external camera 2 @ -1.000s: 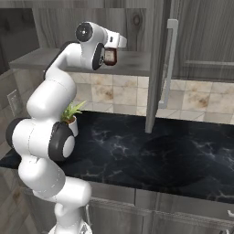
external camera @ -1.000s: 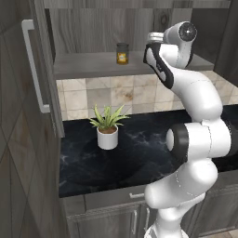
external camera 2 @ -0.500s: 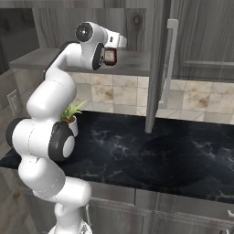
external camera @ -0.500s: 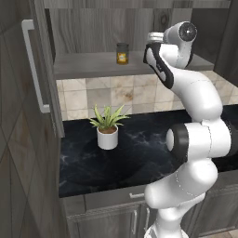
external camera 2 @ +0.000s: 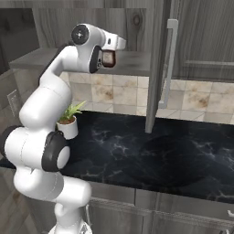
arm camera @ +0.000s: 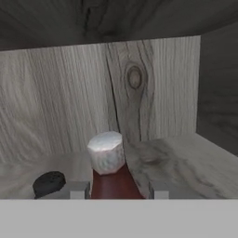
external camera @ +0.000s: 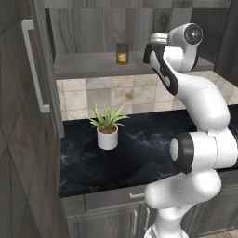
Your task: Collect the turmeric, ketchup, and shaker from the cabinet and place them next to the stove.
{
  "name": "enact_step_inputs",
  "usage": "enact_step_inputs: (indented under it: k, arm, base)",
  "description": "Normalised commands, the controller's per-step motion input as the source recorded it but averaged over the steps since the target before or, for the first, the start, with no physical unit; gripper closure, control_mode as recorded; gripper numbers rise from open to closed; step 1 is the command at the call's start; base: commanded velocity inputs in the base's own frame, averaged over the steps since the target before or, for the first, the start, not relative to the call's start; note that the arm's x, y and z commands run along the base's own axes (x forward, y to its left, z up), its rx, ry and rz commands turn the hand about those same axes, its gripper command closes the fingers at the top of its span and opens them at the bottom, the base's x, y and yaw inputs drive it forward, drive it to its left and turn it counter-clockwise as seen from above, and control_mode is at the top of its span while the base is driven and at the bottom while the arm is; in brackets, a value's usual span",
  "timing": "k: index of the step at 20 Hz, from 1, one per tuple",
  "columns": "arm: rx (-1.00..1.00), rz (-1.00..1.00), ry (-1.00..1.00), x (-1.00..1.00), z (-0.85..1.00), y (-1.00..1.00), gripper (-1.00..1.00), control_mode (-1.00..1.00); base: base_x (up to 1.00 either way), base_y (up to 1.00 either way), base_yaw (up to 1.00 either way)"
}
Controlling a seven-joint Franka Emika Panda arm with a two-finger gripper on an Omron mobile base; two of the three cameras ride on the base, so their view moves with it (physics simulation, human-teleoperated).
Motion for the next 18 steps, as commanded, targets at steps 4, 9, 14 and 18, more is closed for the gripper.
enact_step_inputs:
  k: [4,9,14,18]
  arm:
    - [0.00,0.00,0.01,0.00,0.00,0.00,1.00,-1.00]
    - [0.00,0.00,-0.01,-0.17,0.00,0.00,1.00,-1.00]
    - [0.00,0.00,-0.06,-0.41,0.00,0.00,1.00,-1.00]
    - [0.00,0.00,-0.07,-0.55,-0.05,0.00,1.00,-1.00]
  base:
    - [0.00,0.00,0.00]
    - [0.00,0.00,0.00]
    - [0.00,0.00,0.00]
    - [0.00,0.00,0.00]
